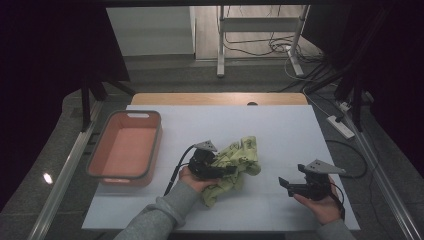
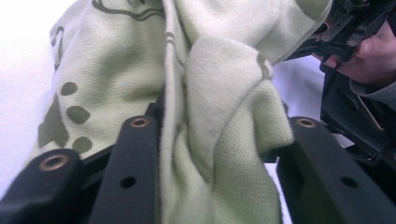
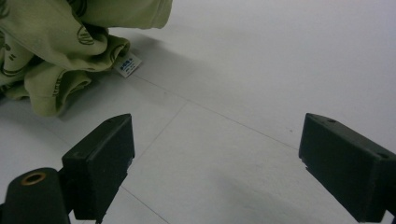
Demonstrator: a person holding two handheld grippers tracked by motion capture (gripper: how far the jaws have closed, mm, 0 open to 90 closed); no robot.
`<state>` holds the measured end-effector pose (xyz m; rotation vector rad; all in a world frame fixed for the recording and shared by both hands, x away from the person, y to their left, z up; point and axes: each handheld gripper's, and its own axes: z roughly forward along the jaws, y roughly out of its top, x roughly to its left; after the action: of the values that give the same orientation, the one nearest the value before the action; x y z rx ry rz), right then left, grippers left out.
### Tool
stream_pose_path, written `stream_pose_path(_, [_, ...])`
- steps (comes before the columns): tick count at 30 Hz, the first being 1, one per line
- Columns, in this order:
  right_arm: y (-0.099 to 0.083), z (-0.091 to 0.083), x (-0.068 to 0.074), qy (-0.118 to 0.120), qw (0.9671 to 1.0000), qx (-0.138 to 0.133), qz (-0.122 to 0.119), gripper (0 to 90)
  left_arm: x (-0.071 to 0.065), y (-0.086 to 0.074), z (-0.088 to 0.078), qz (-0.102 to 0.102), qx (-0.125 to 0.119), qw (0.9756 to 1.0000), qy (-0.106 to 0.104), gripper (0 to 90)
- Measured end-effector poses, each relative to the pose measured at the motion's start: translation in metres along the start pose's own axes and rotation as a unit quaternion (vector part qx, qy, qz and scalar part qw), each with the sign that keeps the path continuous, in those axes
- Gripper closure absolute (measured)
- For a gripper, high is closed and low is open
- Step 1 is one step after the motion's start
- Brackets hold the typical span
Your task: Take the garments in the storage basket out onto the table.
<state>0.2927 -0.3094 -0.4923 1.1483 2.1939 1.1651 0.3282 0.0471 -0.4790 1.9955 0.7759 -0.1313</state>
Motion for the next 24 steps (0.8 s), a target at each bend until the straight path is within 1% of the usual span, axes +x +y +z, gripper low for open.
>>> stream_pose_path(1, [0.000,0.000,0.000,0.000,1.0000,0.000,0.000,11.3,0.000,0.000,0.000,-0.002,-0.002,1.0000,0.001,54.7])
stream_pose_path(4, [0.000,0.000,0.000,0.001,1.0000,0.000,0.002,11.3,-0.003,0.001,-0.001,-0.012,-0.010,0.9998,0.011,33.6])
stream_pose_path(7, [0.000,0.000,0.000,0.001,1.0000,0.000,0.001,11.3,-0.005,0.001,-0.006,-0.011,-0.020,0.9997,0.013,23.0])
stream_pose_path(9, [0.000,0.000,0.000,0.002,1.0000,-0.001,0.002,11.3,-0.007,0.001,-0.011,-0.010,-0.025,0.9996,0.009,19.1])
stream_pose_path(11, [0.000,0.000,-0.001,0.002,1.0000,-0.002,0.002,11.3,-0.009,0.001,-0.014,-0.005,-0.029,0.9995,0.008,16.5])
stream_pose_path(14, [0.001,0.000,0.000,0.002,1.0000,-0.002,0.001,11.3,-0.012,0.000,-0.020,0.002,-0.035,0.9993,0.014,15.4])
stream_pose_path(24, [0.002,-0.002,0.002,0.002,1.0000,-0.009,0.000,11.3,-0.011,-0.010,-0.040,-0.005,-0.054,0.9982,0.025,16.5])
